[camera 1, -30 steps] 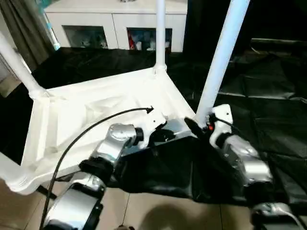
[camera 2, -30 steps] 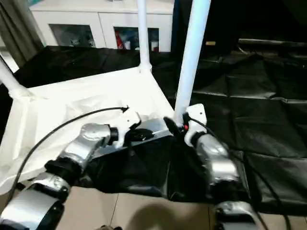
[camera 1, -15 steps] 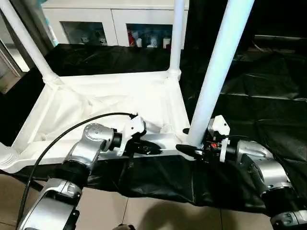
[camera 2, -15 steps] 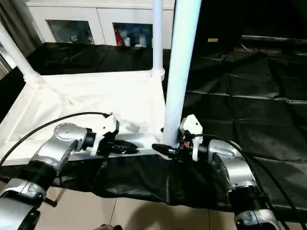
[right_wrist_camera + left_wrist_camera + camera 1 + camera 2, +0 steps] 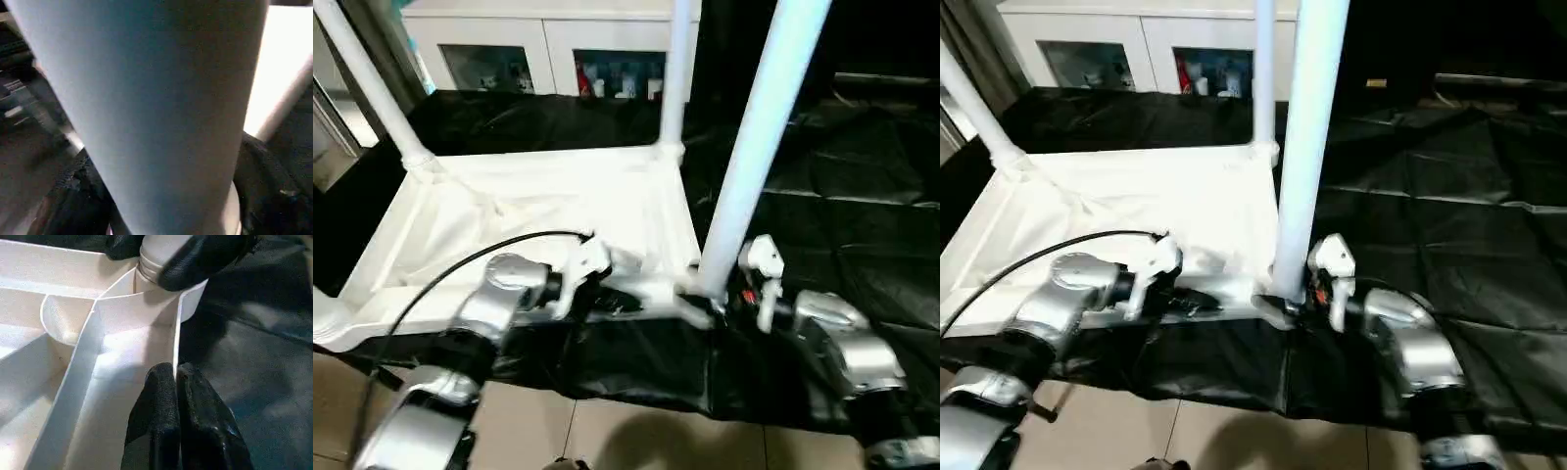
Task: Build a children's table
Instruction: Rotate leg to tighten
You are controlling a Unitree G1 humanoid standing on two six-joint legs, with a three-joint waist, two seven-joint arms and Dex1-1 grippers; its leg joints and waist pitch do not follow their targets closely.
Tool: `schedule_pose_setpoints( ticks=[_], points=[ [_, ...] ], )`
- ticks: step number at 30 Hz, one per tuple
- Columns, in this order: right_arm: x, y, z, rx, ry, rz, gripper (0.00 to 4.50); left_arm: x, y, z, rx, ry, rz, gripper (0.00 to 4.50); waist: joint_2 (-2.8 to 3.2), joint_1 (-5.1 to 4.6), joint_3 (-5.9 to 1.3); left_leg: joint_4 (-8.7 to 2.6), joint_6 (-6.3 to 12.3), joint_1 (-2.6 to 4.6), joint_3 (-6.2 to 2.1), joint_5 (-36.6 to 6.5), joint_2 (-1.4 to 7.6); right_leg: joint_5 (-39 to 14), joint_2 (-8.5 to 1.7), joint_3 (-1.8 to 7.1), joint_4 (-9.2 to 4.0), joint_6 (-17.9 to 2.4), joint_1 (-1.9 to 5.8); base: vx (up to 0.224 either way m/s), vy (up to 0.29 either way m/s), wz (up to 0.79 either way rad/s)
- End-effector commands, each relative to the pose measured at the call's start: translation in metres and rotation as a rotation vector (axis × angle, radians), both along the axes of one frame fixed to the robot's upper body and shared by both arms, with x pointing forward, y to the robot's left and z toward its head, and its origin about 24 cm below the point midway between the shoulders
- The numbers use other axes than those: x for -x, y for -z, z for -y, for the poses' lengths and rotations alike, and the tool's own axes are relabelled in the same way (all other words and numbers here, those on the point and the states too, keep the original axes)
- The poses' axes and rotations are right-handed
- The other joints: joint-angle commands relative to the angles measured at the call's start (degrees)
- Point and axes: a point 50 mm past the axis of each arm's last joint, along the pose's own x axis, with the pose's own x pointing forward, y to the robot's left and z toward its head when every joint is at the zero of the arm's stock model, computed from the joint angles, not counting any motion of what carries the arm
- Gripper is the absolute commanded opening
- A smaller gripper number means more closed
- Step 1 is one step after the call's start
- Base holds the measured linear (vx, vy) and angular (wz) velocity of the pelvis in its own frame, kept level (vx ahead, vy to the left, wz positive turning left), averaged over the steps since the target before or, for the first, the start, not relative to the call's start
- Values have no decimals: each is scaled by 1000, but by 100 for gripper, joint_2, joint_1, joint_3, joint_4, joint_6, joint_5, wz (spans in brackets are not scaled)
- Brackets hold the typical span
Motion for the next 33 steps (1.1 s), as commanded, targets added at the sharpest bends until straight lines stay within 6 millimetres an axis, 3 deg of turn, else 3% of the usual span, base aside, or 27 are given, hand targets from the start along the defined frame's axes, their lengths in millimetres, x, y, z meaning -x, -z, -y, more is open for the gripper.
schedule_pose_setpoints(
  ticks=[1,3,5,6,11,14,21,23,25,26,30,33],
  points=[
    [6,32,-15,61,96,-116,271,-13,-5,9,10,-147,55,0,-72,-39,-265,-413,81,151,-99,-1822,189,-1890,-284,143,-433,-1201,175,0,0,0],
    [3,36,-21,55,174,-130,271,-16,-6,17,18,-184,72,0,-87,-56,-271,-427,1,172,-113,-1960,193,-2104,-293,155,-472,-1076,160,0,0,0],
    [-3,39,-33,37,277,-147,271,-21,-8,31,42,-244,90,0,-66,-111,-246,-454,-109,171,-127,-2163,179,-2318,-276,151,-495,-983,126,0,0,0],
    [-6,39,-43,17,309,-148,271,-22,-10,41,61,-269,99,0,-61,-107,-260,-443,-130,218,-128,-2266,172,-2452,-283,153,-529,-931,103,0,0,0],
    [-9,35,-59,33,279,-111,270,-22,-12,55,85,-271,108,0,-59,-108,-260,-457,-41,185,-144,-2388,166,-2501,-287,152,-561,-817,114,0,0,0],
    [-9,27,-64,-42,204,-89,340,-19,-12,61,104,-217,96,0,-45,-102,-279,-457,25,156,-144,-2254,171,-2277,-287,154,-535,-863,137,0,0,0],
    [-6,17,-52,-50,56,-54,378,-16,-9,48,82,-145,79,0,-56,-84,-317,-426,202,109,-124,-1903,181,-1724,-288,141,-470,-1049,201,0,0,0],
    [-1,10,-38,-53,-61,-42,378,-10,-7,34,58,-40,61,0,-50,-50,-345,-390,348,83,-112,-1583,190,-1310,-282,124,-417,-1172,249,0,0,0],
    [1,8,-33,-47,-100,-41,378,-7,-6,28,45,-6,55,0,-47,-45,-355,-367,435,72,-95,-1422,201,-972,-269,123,-379,-1271,237,26,-8,-1],
    [4,5,-26,-40,-155,-45,378,-4,-6,20,35,41,40,0,-51,-37,-389,-323,547,47,-94,-1162,187,-600,-277,107,-321,-1393,281,51,-15,-1],
    [9,1,-18,-24,-233,-48,378,1,-7,9,31,97,16,0,-32,-6,-422,-255,769,60,-76,-730,203,244,-247,96,-219,-1647,258,0,0,0],
    [16,-1,-6,14,-317,-54,378,5,-8,-4,18,152,-11,0,-30,39,-439,-229,864,73,-75,-597,212,537,-247,92,-176,-1733,266,0,0,0]
  ],
)
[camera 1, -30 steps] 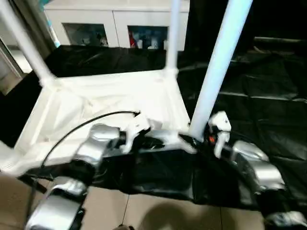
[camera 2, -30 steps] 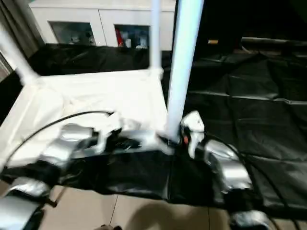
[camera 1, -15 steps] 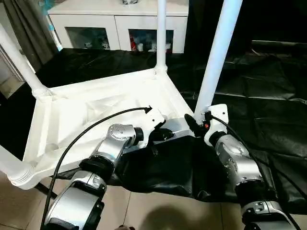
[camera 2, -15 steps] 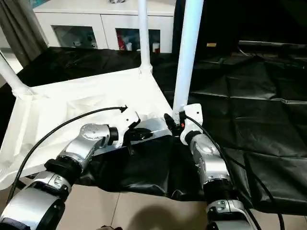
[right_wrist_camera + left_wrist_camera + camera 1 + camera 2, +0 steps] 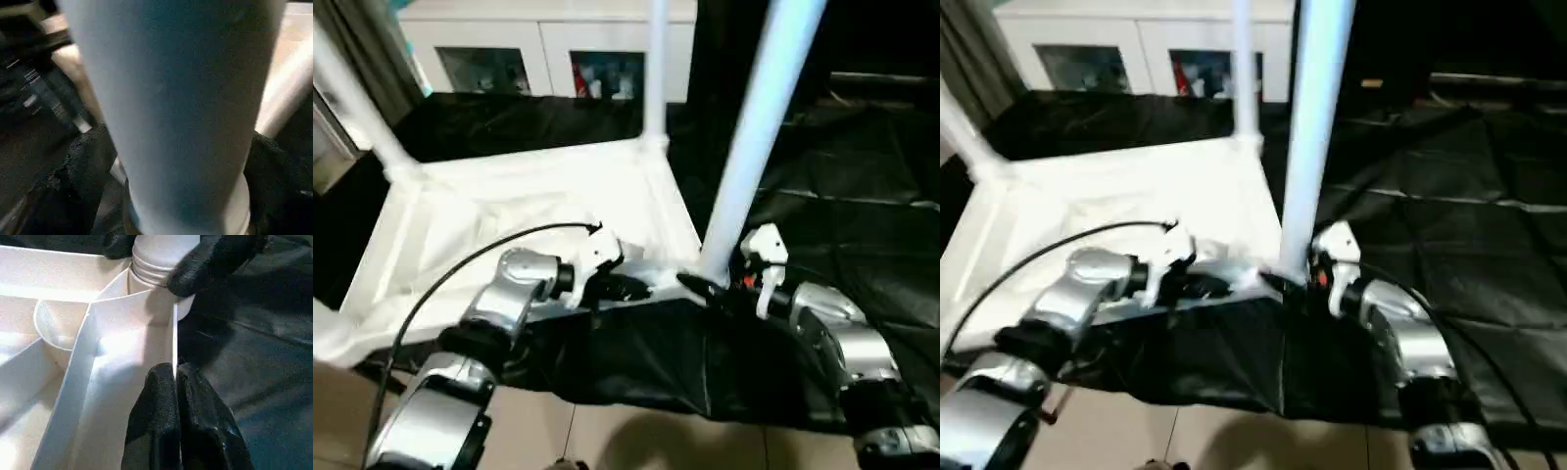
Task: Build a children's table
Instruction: Rotate leg to tighten
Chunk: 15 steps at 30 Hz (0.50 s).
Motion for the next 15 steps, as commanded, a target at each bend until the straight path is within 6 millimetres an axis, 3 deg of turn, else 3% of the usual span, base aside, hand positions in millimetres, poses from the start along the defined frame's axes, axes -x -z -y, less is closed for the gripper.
schedule_pose_setpoints(
  ticks=[1,4,5,6,10,15],
  points=[
    [10,7,-12,2,-115,-49,378,3,-3,4,21,59,-4,0,-56,21,-412,-234,825,130,-64,-663,198,477,-253,111,-178,-1757,279,0,0,0],
    [12,7,-7,18,-143,-57,378,4,-4,-2,16,70,-14,0,-58,32,-393,-261,712,144,-63,-910,206,67,-263,114,-211,-1731,279,0,0,0],
    [12,6,-4,28,-151,-59,378,4,-5,-5,16,73,-18,0,-63,37,-389,-280,599,155,-68,-1063,213,-198,-270,119,-228,-1697,282,0,0,0],
    [12,6,-1,34,-155,-60,355,4,-6,-8,14,73,-20,0,-61,34,-384,-285,548,155,-69,-1109,216,-287,-275,124,-237,-1681,277,0,0,0],
    [12,4,-1,20,-160,-63,341,4,-7,-10,10,77,-26,0,-70,34,-383,-285,496,151,-69,-1105,208,-361,-273,131,-239,-1658,280,0,0,0],
    [18,7,-5,-5,-176,-88,292,5,-7,-8,19,78,-29,0,-70,51,-414,-250,551,141,-70,-934,201,-140,-278,130,-207,-1674,291,0,0,0]
  ],
)
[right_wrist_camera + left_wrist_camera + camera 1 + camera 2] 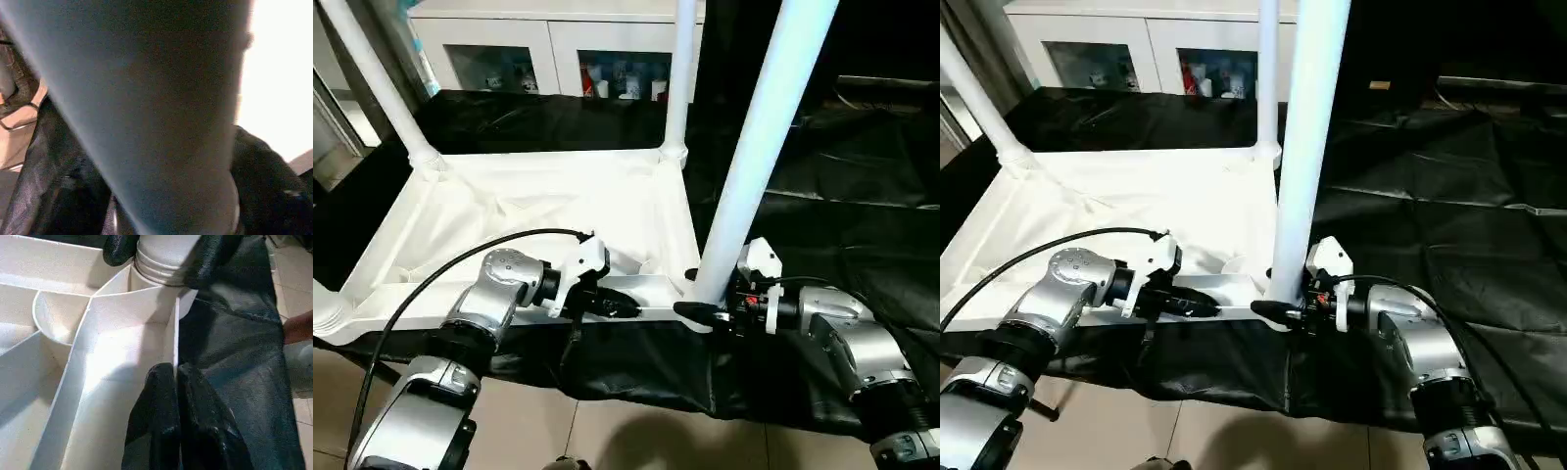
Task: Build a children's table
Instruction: Rotate leg to tighten
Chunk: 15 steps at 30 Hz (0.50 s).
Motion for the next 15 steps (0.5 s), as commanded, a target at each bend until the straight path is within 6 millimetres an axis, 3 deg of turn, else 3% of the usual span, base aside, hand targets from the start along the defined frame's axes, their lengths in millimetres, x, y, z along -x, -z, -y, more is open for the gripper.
schedule_pose_setpoints(
  ticks=[1,5,7,11,12,13,14,15],
  points=[
    [8,8,-7,-12,-45,-50,280,-2,-8,3,38,1,27,0,-69,23,-417,-291,591,142,-69,-894,201,-108,-268,124,-237,-1662,287,0,0,0],
    [12,13,-10,-29,-8,-61,270,-3,-7,7,51,-24,40,0,-65,32,-402,-293,617,143,-72,-915,201,-184,-261,121,-244,-1648,274,0,0,0],
    [5,19,-13,-23,137,-45,269,-10,-7,13,53,-108,82,0,-55,27,-390,-302,573,142,-69,-1000,206,-308,-270,127,-260,-1634,259,0,0,0],
    [-7,30,-14,11,353,-34,268,-20,-6,21,33,-227,128,0,-67,-46,-317,-378,142,176,-92,-1702,178,-1450,-278,140,-368,-1397,217,0,0,0],
    [-13,39,-16,34,514,-51,268,-27,-6,30,43,-318,148,0,-61,-65,-293,-396,17,201,-99,-1925,167,-1888,-284,150,-416,-1252,193,0,0,0],
    [-13,39,-16,34,514,-51,268,-27,-6,30,43,-318,148,0,-66,-79,-275,-413,-90,242,-115,-2135,154,-2306,-299,154,-467,-1122,166,-50,-4,-1],
    [-17,45,-21,48,619,-68,268,-31,-7,40,55,-367,164,0,-78,-90,-274,-423,-120,240,-131,-2180,152,-2515,-301,161,-495,-996,175,-50,-4,-1],
    [-17,45,-21,48,619,-68,267,-31,-7,40,55,-367,164,0,-69,-82,-272,-428,-128,241,-130,-2183,146,-2554,-298,164,-507,-946,163,0,0,0]
  ],
)
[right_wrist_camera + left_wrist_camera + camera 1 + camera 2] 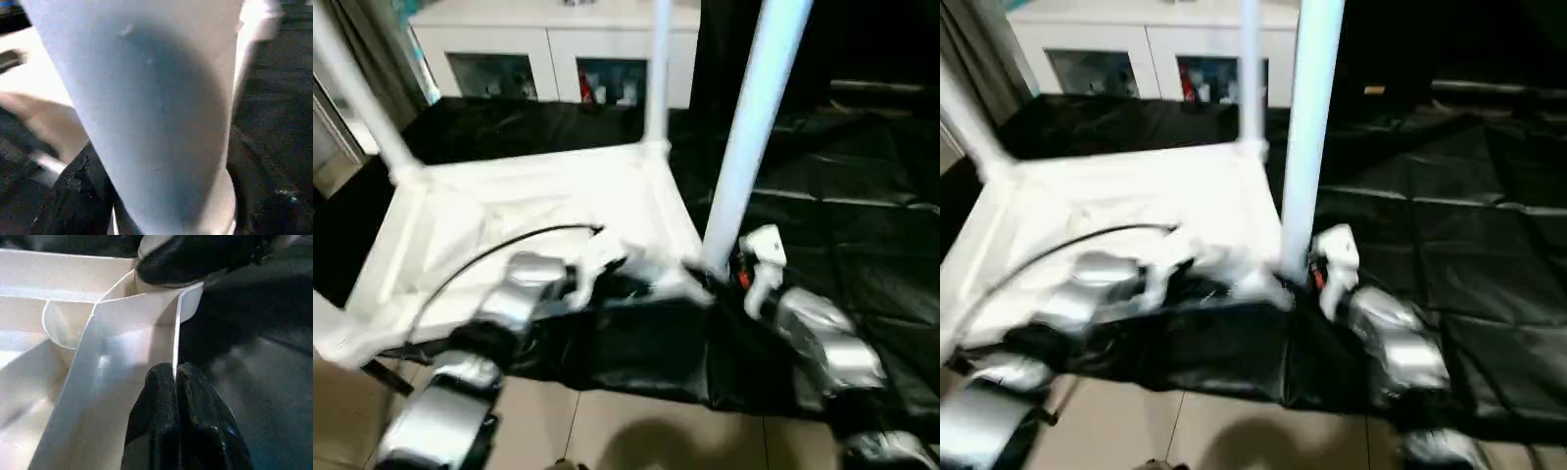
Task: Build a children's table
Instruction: Rotate leg to tighten
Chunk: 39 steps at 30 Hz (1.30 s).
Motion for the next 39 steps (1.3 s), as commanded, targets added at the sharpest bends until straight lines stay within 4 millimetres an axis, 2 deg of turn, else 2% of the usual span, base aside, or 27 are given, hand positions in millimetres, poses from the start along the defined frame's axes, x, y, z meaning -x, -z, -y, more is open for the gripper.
schedule_pose_setpoints(
  ticks=[1,3,4,5,7,9,12,13,14,17,18,19,21,22,23,25,26,27,31,33,35,38,39],
  points=[
    [11,33,-14,62,47,-148,267,-13,-15,9,41,-115,82,0,-68,-35,-281,-447,-103,179,-137,-2206,171,-2524,-283,145,-561,-931,137,0,0,0],
    [8,34,-31,53,92,-148,267,-13,-17,27,66,-129,93,0,-59,-56,-271,-463,-126,174,-143,-2284,160,-2582,-270,137,-575,-866,113,0,0,0],
    [8,34,-31,53,92,-148,267,-13,-17,27,66,-129,93,0,-54,-44,-276,-461,-122,190,-143,-2317,160,-2610,-272,137,-590,-843,109,0,0,0],
    [7,32,-42,45,63,-127,267,-12,-17,35,74,-115,97,0,-43,-41,-271,-460,-118,202,-140,-2366,162,-2627,-267,141,-598,-831,92,0,0,0],
    [7,28,-53,5,7,-106,267,-10,-17,42,85,-97,95,0,-38,-48,-274,-481,-69,164,-149,-2358,166,-2442,-266,140,-589,-841,122,0,0,0],
    [7,24,-57,-64,-39,-107,337,-8,-16,45,91,-75,89,0,-33,-41,-287,-487,-14,157,-144,-2293,173,-2192,-261,137,-569,-897,140,0,0,0],
    [6,21,-58,-71,-61,-100,350,-6,-15,45,93,-60,83,0,-29,-44,-288,-493,4,137,-142,-2250,177,-2042,-260,134,-553,-956,154,0,0,0],
    [6,19,-58,-64,-79,-92,350,-5,-14,45,97,-47,78,0,-29,-44,-289,-494,-2,150,-139,-2253,182,-2009,-262,137,-554,-975,144,0,0,0],
    [7,16,-57,-54,-121,-74,370,-2,-12,42,96,-17,66,0,-56,-48,-291,-492,4,144,-134,-2245,179,-2001,-261,137,-554,-983,152,0,0,0],
    [8,12,-54,-38,-177,-49,370,2,-10,37,95,30,48,0,-51,-26,-308,-478,86,119,-131,-2054,187,-1777,-275,141,-526,-1037,183,0,0,0],
    [8,10,-48,-29,-212,-39,370,4,-10,32,97,60,35,0,-54,-15,-322,-467,128,111,-127,-1899,196,-1536,-278,140,-497,-1108,199,0,0,0],
    [8,9,-47,-26,-222,-37,370,5,-10,30,97,68,32,0,-61,-18,-328,-450,195,81,-116,-1721,187,-1305,-271,132,-465,-1171,224,0,0,0],
    [10,7,-41,-28,-280,-31,370,7,-9,24,88,100,26,0,-78,-3,-351,-412,326,82,-94,-1506,181,-1107,-266,122,-441,-1241,236,0,0,0],
    [15,1,-32,-28,-373,-22,370,10,-8,13,78,146,8,0,-86,1,-351,-391,406,71,-79,-1385,180,-988,-265,122,-438,-1285,236,0,0,0],
    [17,-2,-28,-24,-414,-16,370,11,-9,8,75,167,1,0,-87,29,-367,-370,507,52,-83,-1219,183,-810,-265,113,-406,-1321,272,0,0,0],
    [20,-6,-21,-14,-477,-8,370,13,-9,-1,69,194,-17,0,-72,40,-380,-352,604,48,-80,-1050,201,-540,-261,107,-364,-1429,253,0,0,0],
    [22,-9,-15,-3,-516,-5,370,15,-10,-7,64,223,-33,0,-85,58,-404,-326,641,58,-72,-924,199,-342,-244,99,-328,-1505,256,0,0,0],
    [22,-10,-13,-1,-530,-3,370,16,-10,-9,63,235,-39,0,-64,56,-399,-318,692,61,-66,-822,215,-140,-238,101,-310,-1585,234,0,0,0],
    [24,-16,-1,13,-590,-9,370,20,-11,-23,52,271,-75,0,-57,71,-416,-302,737,75,-60,-803,227,140,-233,90,-263,-1732,233,0,0,0],
    [24,-17,2,21,-602,-10,370,21,-12,-26,49,282,-84,0,-55,66,-401,-309,715,75,-63,-872,225,28,-233,85,-268,-1722,236,0,0,0],
    [25,-17,5,31,-618,-16,338,22,-13,-29,46,292,-92,0,-61,64,-385,-324,624,85,-58,-1064,223,-263,-242,94,-301,-1692,229,0,0,0],
    [26,-17,9,43,-641,-29,333,22,-15,-34,41,295,-101,0,-71,67,-381,-328,563,86,-60,-1082,222,-444,-253,102,-315,-1651,239,0,0,0],
    [26,-17,9,43,-643,-30,313,22,-15,-34,41,294,-102,0,-77,65,-381,-325,558,78,-59,-1063,220,-439,-256,105,-313,-1645,241,0,0,0]
  ],
)
